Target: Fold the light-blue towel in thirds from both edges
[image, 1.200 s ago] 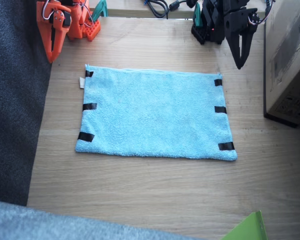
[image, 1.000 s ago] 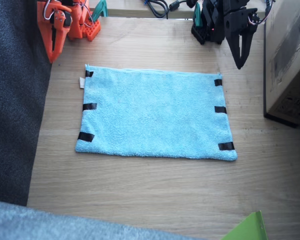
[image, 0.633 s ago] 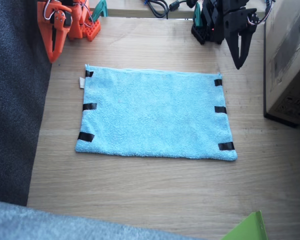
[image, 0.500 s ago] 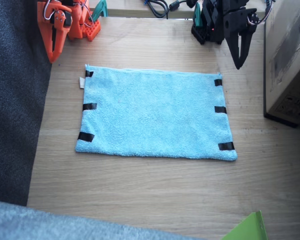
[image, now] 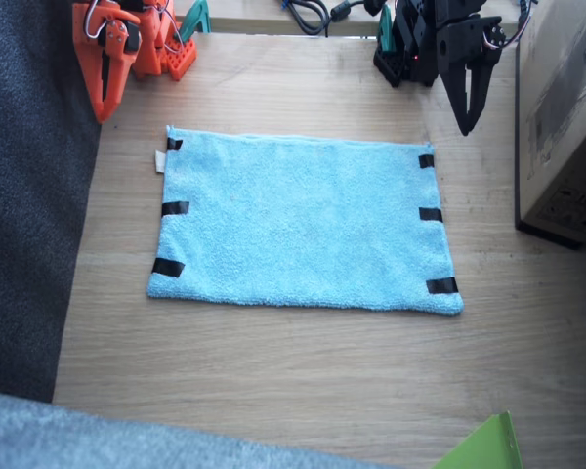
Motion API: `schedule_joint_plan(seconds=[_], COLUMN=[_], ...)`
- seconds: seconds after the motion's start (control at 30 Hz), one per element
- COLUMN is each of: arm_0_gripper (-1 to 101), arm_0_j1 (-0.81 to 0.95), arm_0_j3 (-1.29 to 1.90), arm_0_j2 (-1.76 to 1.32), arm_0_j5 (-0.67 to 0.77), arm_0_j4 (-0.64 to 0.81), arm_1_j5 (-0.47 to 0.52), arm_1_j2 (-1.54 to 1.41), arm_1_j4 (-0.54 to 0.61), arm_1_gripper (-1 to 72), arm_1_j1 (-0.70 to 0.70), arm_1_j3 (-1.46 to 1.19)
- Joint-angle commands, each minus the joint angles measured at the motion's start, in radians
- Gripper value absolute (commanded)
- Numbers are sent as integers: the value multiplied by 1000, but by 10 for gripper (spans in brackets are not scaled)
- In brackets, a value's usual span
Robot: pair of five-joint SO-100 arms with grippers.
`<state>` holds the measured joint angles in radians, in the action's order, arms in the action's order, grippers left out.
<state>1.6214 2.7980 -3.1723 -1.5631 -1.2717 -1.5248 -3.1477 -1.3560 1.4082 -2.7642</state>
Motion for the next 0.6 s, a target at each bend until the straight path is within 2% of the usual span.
schedule_joint_plan(seconds=[0.0, 0.33, 0.57], arm_0_gripper=[-4, -4, -4], arm_0_j1=[11, 2, 40], arm_0_j3=[-5, -38, -198], arm_0_j2=[-6, -6, 140], arm_0_j5=[0, -40, -63], arm_0_j4=[-5, 5, 37], arm_1_j5=[-2, 57, 17], arm_1_j2=[-2, 52, 515], arm_1_j4=[-23, -40, 31], arm_1_gripper=[0, -1, -1], arm_1_j1=[11, -54, 3], arm_1_j3=[3, 103, 425])
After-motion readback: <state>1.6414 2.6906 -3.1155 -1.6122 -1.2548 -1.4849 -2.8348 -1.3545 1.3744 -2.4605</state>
